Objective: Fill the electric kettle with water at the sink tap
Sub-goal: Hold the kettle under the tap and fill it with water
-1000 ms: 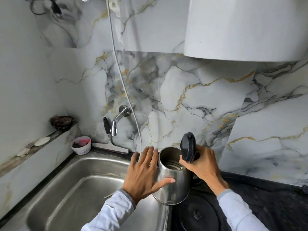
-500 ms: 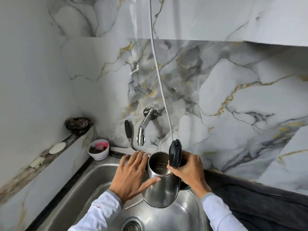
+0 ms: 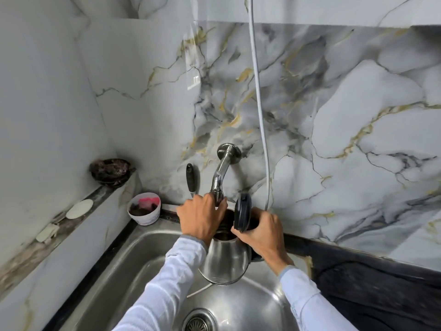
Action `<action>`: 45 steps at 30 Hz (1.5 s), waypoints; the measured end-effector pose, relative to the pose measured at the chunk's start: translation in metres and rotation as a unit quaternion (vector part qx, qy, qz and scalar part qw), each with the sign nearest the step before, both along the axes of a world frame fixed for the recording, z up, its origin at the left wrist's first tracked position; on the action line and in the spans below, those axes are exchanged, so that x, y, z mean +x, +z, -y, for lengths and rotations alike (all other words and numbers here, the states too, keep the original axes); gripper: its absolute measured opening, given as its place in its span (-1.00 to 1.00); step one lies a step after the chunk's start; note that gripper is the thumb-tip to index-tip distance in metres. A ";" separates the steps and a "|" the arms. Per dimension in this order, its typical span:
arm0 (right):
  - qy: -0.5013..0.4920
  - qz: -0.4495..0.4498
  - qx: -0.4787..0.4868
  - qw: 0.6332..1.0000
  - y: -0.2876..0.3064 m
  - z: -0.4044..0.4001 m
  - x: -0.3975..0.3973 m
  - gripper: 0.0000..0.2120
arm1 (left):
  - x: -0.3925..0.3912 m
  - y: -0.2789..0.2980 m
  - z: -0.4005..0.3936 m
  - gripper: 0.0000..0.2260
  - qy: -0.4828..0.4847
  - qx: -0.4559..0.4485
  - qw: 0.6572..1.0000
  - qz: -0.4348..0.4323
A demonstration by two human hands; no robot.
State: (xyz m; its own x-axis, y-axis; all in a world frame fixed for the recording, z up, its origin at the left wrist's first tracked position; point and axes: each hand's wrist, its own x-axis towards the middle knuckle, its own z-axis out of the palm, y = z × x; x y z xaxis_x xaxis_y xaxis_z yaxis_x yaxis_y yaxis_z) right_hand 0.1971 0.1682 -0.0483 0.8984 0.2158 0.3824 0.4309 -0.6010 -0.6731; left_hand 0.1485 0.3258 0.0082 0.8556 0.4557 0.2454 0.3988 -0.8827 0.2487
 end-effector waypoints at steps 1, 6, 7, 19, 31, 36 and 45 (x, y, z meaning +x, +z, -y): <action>0.001 0.000 0.001 1.000 0.001 -0.002 0.001 -0.60 | 0.001 -0.002 0.000 -0.57 -0.008 0.007 1.000 0.004; 0.014 0.009 0.012 1.000 0.003 -0.009 0.002 -0.66 | 0.009 -0.010 -0.022 -0.61 -0.119 -0.012 0.992 0.046; 0.012 0.007 0.012 1.000 0.003 -0.010 0.003 -0.67 | 0.011 -0.011 -0.033 -0.60 -0.166 -0.044 0.984 0.050; 0.000 0.033 0.002 0.999 0.015 -0.016 0.006 -0.54 | -0.023 -0.013 -0.056 -0.05 -0.255 0.007 0.967 -0.014; 0.002 0.028 0.003 1.000 0.010 -0.018 0.000 -0.59 | -0.052 -0.051 -0.060 0.14 -0.224 0.098 0.969 -0.025; -0.002 0.032 -0.004 0.999 0.007 -0.018 0.000 -0.58 | -0.053 -0.053 -0.059 0.15 -0.203 0.110 0.971 -0.058; 0.007 0.031 0.001 0.999 0.006 -0.014 -0.001 -0.63 | -0.056 -0.053 -0.055 0.14 -0.195 0.113 0.973 -0.050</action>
State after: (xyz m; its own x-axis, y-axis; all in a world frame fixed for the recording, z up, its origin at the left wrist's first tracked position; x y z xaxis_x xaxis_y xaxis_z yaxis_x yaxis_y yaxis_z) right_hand 0.1965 0.1827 -0.0423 0.8698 0.2280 0.4375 0.4805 -0.5928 -0.6463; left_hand 0.0930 0.3812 -0.0452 0.9773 0.0351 0.2089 0.0340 -0.9994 0.0090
